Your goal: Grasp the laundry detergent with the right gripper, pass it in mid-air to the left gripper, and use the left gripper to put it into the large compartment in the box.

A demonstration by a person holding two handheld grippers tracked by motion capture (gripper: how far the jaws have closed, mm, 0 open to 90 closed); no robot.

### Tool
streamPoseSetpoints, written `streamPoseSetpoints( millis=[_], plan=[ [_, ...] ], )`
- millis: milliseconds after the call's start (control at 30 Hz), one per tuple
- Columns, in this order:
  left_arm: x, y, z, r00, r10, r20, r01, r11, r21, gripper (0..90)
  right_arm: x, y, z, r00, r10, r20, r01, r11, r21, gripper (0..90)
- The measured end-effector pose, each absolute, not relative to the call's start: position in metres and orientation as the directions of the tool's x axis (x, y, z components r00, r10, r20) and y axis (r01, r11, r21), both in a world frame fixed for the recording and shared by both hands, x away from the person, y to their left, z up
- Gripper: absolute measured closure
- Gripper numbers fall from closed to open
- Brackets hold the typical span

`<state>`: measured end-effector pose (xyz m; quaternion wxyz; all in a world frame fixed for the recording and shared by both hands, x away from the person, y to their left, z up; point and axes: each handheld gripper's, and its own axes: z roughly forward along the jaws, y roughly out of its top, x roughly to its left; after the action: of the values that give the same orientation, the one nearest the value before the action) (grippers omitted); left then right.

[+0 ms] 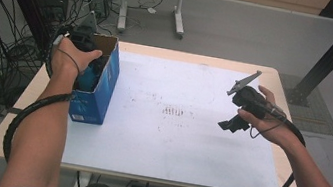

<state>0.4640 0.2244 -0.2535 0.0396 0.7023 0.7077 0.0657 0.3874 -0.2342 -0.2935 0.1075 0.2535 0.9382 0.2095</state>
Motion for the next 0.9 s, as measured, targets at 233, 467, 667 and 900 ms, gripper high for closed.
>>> streamPoseSetpoints(
  millis=[233,467,667,900],
  plan=[
    [0.464,0.224,-0.264,-0.008,0.999,0.034,0.988,0.003,0.153,36.8,0.388,-0.235,-0.297,-0.847,0.524,-0.090,0.437,0.782,0.445,0.4],
    [0.462,0.225,-0.271,0.004,0.999,0.040,0.989,-0.009,0.145,36.8,0.389,-0.234,-0.296,-0.847,0.524,-0.090,0.436,0.782,0.445,0.3],
    [0.460,0.226,-0.272,0.003,0.999,0.034,0.988,-0.008,0.154,36.8,0.389,-0.234,-0.297,-0.848,0.523,-0.091,0.435,0.783,0.445,0.4],
    [0.458,0.226,-0.273,0.003,0.999,0.036,0.988,-0.008,0.156,36.7,0.389,-0.234,-0.295,-0.846,0.524,-0.095,0.434,0.782,0.447,0.4]
  ],
)
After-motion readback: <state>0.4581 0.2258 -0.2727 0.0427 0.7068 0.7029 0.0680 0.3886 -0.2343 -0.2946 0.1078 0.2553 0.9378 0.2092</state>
